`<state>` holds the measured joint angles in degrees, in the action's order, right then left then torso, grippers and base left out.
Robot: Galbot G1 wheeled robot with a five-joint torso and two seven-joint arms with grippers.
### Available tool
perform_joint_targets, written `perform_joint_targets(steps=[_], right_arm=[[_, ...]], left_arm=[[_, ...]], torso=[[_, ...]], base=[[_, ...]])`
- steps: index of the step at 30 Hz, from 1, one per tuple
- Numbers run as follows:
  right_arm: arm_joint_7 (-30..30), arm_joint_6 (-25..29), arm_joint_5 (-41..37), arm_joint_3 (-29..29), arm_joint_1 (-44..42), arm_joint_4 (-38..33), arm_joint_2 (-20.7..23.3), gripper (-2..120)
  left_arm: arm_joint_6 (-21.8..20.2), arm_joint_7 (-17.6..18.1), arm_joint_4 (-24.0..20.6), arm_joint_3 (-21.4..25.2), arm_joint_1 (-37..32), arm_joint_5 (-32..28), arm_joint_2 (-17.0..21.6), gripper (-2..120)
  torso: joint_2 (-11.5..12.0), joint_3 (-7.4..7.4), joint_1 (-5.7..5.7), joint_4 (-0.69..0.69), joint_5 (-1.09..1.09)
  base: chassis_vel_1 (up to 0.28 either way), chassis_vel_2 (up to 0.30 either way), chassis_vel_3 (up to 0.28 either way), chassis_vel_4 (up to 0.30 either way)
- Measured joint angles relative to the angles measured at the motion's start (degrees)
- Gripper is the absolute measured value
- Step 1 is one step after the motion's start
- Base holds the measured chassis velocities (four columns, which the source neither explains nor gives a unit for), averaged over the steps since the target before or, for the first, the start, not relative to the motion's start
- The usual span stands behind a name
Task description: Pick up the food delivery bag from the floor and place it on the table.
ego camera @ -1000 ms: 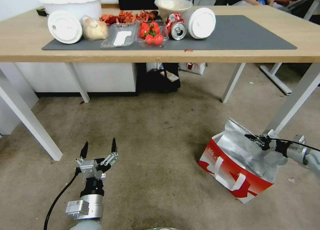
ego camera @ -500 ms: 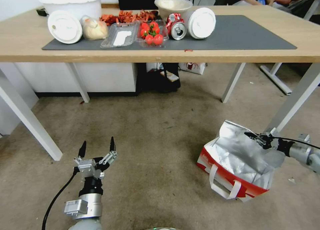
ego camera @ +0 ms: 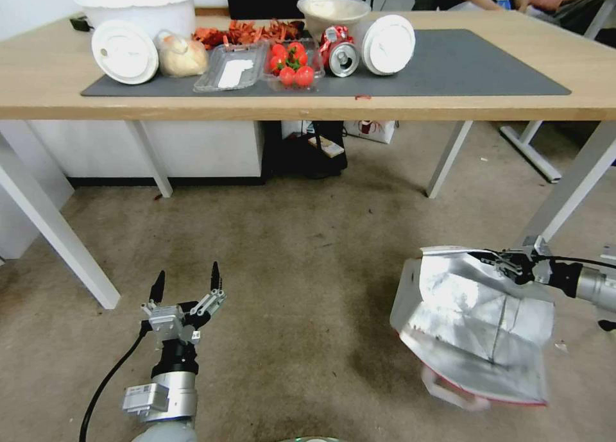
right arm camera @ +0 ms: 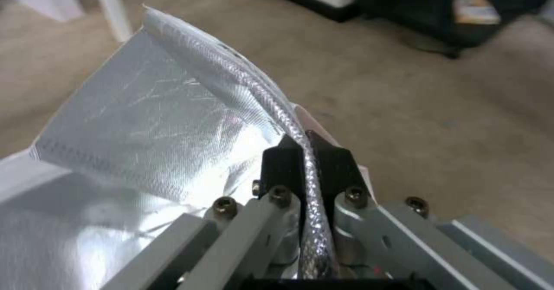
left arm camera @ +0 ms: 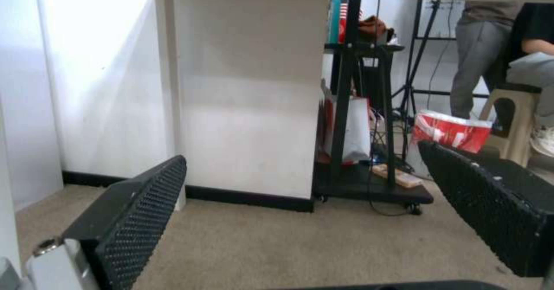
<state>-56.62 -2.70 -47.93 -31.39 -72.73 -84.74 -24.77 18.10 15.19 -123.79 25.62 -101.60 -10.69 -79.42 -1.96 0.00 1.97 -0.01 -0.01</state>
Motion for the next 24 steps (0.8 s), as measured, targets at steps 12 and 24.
perform_joint_targets(steps=[12, 24], right_arm=[[-5.26, -7.06, -7.62, -1.5, -3.89, -6.78, 4.66, 0], [-8.54, -10.39, -11.37, -1.28, -4.25, -8.12, 5.85, 0]], left_arm=[[-2.37, 1.11, -1.82, 0.08, -0.6, -0.14, -0.43, 100], [-2.57, 0.98, -2.73, 0.12, -0.91, -0.14, -0.97, 100]], torso=[[0.0, 0.0, 0.0, 0.01, 0.01], [0.0, 0.0, 0.0, 0.01, 0.01]], base=[[0.0, 0.0, 0.0, 0.0], [0.0, 0.0, 0.0, 0.0]])
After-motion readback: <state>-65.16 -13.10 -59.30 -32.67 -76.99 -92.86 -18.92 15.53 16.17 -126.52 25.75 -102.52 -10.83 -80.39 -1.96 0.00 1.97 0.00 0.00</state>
